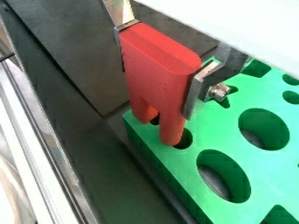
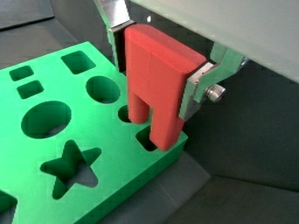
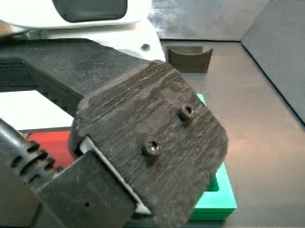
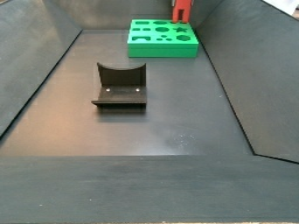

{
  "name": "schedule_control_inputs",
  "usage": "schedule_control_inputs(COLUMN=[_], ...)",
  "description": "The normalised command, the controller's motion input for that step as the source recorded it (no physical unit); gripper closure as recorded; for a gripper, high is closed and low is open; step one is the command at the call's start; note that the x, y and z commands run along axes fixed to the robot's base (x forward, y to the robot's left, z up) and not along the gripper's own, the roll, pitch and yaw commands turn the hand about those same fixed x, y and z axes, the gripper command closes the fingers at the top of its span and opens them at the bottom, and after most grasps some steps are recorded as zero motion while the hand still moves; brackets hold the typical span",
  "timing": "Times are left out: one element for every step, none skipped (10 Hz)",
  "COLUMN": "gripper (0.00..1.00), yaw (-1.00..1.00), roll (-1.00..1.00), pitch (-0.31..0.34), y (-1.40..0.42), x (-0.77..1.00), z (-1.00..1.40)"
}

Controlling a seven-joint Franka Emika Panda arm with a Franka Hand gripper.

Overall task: Pick up the square-circle object. Move up. Rotate the square-circle object. Place the square-circle object on the fixture. Regrasp the square-circle object. Move to above the board. Insert the square-circle object.
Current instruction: Insert the square-circle object.

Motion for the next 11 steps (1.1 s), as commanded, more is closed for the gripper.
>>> schedule_control_inputs(gripper=[1.00, 1.00, 1.00, 1.00, 1.00, 1.00, 1.00, 1.00, 1.00, 1.00, 1.00], yaw=[-0.21, -0.08, 0.00, 0.00, 0.00, -0.11, -0.20, -0.23, -0.12, -0.07, 0.00], roll=[0.23, 0.34, 0.33, 0.28, 0.22, 0.16, 0.15, 0.16, 0.12, 0.14, 0.19], pitch=[0.016, 0.033, 0.000, 0.000, 0.000, 0.000, 0.000, 0.000, -0.049, -0.150, -0.203], y=[0.03, 0.06, 0.00, 0.00, 0.00, 0.00, 0.00, 0.00, -0.03, -0.10, -0.14], x=[0.11, 0.08, 0.01, 0.00, 0.17, 0.29, 0.29, 0.28, 0.04, 0.00, -0.18], z=[-0.23, -0.23, -0.29, -0.34, -0.37, -0.36, -0.34, -0.33, -0.51, -0.66, -0.66])
